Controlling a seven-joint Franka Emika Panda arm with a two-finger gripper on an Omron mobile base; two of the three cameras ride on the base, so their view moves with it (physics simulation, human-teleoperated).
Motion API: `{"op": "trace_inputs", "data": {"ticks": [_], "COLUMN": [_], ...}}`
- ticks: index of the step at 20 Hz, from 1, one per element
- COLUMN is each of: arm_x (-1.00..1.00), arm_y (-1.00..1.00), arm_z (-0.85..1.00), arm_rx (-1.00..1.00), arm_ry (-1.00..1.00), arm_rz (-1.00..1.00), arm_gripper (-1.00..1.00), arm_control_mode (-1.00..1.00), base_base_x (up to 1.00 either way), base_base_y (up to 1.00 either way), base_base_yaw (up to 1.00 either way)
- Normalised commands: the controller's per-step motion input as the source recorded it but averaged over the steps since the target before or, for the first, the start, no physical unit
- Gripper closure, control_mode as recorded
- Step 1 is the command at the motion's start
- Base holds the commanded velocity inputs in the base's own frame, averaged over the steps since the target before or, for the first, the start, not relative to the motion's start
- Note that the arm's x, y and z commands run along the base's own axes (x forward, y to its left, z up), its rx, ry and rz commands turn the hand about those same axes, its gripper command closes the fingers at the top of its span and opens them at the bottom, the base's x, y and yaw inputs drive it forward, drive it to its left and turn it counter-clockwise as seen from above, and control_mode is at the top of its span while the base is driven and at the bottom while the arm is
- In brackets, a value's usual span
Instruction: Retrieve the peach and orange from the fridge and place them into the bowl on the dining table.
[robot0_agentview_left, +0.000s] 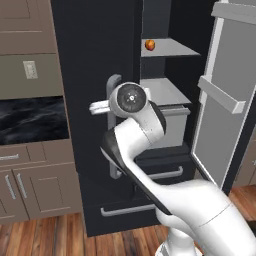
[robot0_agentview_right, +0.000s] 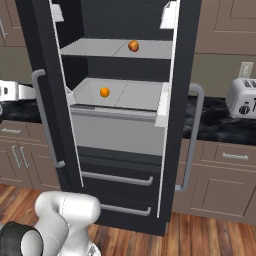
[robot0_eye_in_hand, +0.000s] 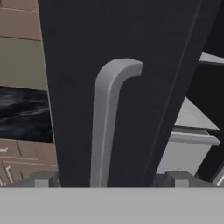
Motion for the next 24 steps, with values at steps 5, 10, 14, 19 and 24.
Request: {"op": "trace_inputs", "data": {"ticks": [5, 10, 14, 19, 24], "arm_x": [-0.83, -0.70, -0.49, -0.22, -0.05], "arm_y": [-0.08, -0.64, -0.92, -0.60, -0.49], "arm_z": [0.51, 0.09, -0.08, 0.06, 0.52], "arm_rx": [0.36, 0.49, 0.42, 0.20, 0.32], "arm_ry": [0.17, -0.12, -0.43, -0.20, -0.01], "arm_rz": [0.00, -0.03, -0.10, -0.09, -0.09], "arm_gripper": [-1.00, -1.00, -1.00, -1.00, -1.00], "arm_control_mode": [-1.00, -1.00, -1.00, -1.00, -1.00], "base_base_x": [0.00, 0.00, 0.00, 0.00, 0.00], "base_base_y": [0.00, 0.00, 0.00, 0.00, 0.00], "base_base_yaw": [0.00, 0.00, 0.00, 0.00, 0.00]}}
